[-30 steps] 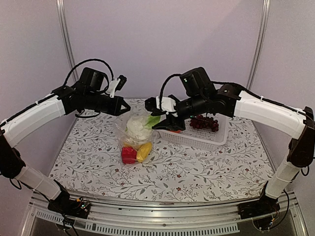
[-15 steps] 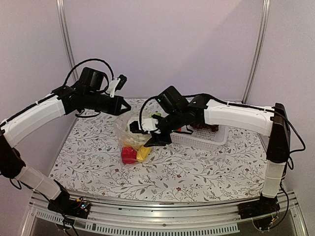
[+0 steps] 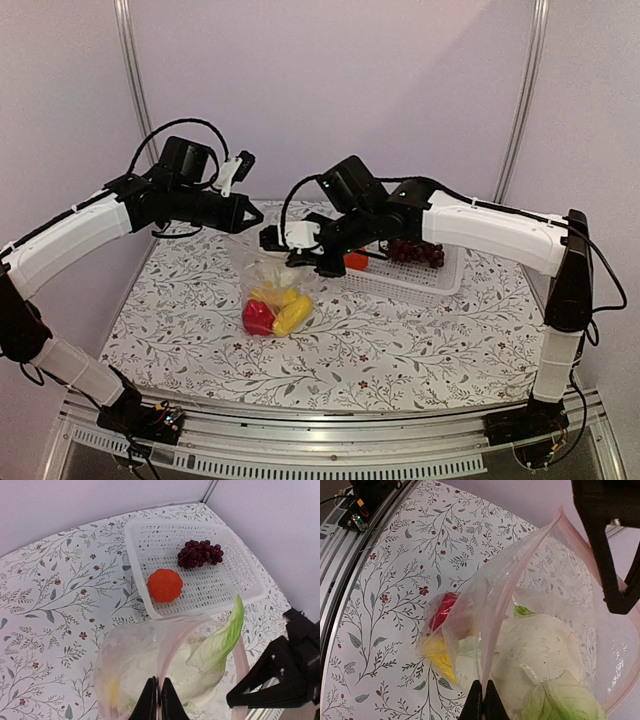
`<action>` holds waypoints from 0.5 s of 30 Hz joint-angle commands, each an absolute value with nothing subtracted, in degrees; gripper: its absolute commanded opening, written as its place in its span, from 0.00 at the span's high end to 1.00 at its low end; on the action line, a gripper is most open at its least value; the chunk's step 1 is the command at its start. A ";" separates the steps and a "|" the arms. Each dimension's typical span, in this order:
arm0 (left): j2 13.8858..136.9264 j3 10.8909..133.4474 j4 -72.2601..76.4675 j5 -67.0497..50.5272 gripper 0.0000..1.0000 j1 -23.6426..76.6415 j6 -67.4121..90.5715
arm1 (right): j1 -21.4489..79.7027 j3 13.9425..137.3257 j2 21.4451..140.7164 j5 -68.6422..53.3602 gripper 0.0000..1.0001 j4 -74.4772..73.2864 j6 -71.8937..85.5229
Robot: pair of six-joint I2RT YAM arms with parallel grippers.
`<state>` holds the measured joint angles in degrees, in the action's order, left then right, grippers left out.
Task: Place the food in the zip-top bag and seal the zipper
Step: Adjust the zipper food storage bag at the center of the board.
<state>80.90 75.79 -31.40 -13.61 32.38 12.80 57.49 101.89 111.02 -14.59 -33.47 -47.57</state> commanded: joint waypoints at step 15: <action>79.03 78.09 -29.30 -13.42 0.98 31.17 11.95 | 57.83 106.96 103.21 -17.33 1.00 -37.58 -44.91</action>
